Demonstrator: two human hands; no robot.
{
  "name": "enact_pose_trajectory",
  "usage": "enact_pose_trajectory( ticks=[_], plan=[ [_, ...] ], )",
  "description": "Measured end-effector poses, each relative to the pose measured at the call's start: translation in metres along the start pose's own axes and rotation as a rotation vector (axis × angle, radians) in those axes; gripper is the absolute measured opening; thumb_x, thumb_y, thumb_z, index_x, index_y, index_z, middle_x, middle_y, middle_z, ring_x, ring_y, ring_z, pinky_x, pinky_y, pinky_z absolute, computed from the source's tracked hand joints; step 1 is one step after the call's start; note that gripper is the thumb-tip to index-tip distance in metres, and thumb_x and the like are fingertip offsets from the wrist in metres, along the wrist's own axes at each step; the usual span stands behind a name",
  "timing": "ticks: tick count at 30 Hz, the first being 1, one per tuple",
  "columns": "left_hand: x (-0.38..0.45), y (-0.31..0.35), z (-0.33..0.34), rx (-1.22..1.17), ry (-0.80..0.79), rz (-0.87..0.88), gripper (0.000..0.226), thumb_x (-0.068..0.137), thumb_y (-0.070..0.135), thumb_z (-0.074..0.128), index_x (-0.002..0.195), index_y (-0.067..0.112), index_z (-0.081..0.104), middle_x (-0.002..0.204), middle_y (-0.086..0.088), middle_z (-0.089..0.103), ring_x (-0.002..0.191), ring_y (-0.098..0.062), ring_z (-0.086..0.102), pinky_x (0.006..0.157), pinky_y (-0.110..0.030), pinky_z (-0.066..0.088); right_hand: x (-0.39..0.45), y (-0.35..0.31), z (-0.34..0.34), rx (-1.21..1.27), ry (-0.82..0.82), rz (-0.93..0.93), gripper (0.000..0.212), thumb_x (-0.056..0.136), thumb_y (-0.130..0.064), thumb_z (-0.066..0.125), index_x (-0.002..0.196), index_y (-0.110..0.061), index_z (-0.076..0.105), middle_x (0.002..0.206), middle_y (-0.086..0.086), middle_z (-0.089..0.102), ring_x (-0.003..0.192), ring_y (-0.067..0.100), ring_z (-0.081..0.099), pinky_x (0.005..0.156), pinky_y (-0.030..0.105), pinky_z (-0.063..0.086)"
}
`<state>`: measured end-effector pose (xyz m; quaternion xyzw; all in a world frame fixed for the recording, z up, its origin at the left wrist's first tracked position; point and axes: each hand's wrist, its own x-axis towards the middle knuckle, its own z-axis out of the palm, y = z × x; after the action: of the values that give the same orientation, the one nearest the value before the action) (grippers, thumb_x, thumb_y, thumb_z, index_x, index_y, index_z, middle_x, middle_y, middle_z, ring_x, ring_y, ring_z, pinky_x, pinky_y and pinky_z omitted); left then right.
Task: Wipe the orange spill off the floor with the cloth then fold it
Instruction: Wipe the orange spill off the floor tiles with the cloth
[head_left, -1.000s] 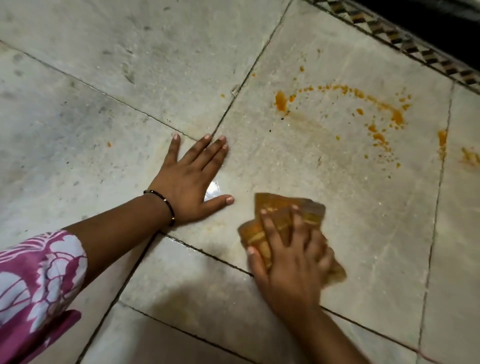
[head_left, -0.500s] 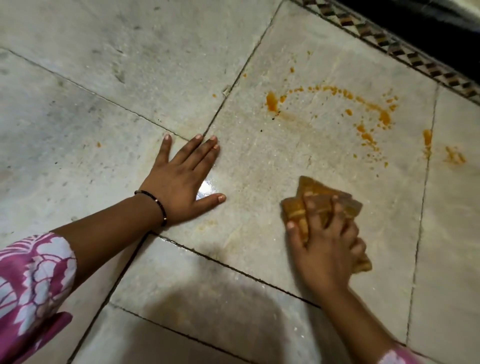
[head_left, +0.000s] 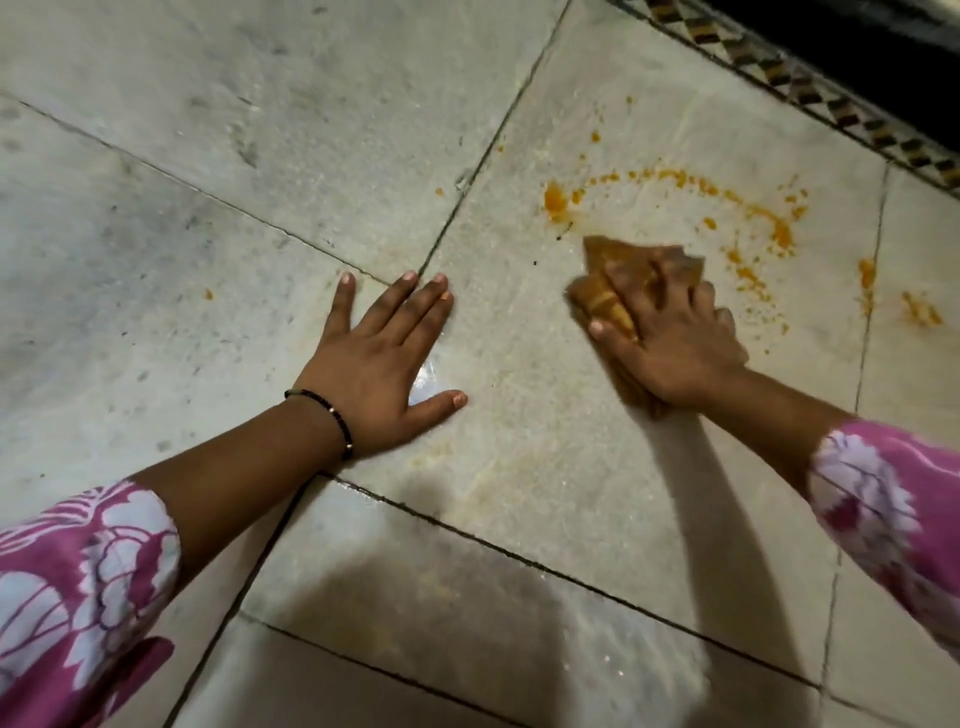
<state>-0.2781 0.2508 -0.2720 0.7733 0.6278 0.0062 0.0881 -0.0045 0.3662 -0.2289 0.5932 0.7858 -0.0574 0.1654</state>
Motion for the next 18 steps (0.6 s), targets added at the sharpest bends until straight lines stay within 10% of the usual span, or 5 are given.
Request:
enact_pose_trajectory(
  ticks=[10, 15, 18],
  plan=[
    [0.001, 0.002, -0.002, 0.021, -0.020, 0.007, 0.089, 0.082, 0.071, 0.021, 0.151, 0.014, 0.016, 0.158, -0.002, 0.015, 0.146, -0.022, 0.012, 0.112, -0.062, 0.003, -0.050, -0.069, 0.015, 0.040, 0.047, -0.426, 0.067, 0.085, -0.074, 0.019, 0.143, -0.053, -0.005, 0.159, -0.001, -0.011, 0.139, 0.032, 0.007, 0.103, 0.051, 0.015],
    [0.004, 0.021, -0.017, -0.067, -0.093, -0.004, 0.096, 0.076, 0.070, 0.017, 0.151, 0.012, 0.001, 0.159, -0.005, -0.005, 0.146, -0.021, -0.004, 0.114, -0.051, -0.003, 0.009, 0.038, -0.004, -0.022, -0.047, -0.201, 0.074, 0.078, -0.082, 0.016, 0.143, -0.053, -0.003, 0.159, 0.000, -0.008, 0.139, 0.037, 0.012, 0.107, 0.055, 0.020],
    [0.023, 0.052, -0.040, 0.059, -0.214, 0.188, 0.095, 0.083, 0.070, 0.027, 0.149, 0.012, -0.009, 0.158, -0.009, -0.012, 0.146, -0.023, -0.006, 0.115, -0.045, -0.005, -0.028, 0.115, 0.004, -0.255, -0.082, -0.437, 0.077, 0.072, -0.083, -0.001, 0.139, -0.051, -0.022, 0.157, 0.004, -0.017, 0.133, 0.040, 0.021, 0.099, 0.053, 0.035]
  ],
)
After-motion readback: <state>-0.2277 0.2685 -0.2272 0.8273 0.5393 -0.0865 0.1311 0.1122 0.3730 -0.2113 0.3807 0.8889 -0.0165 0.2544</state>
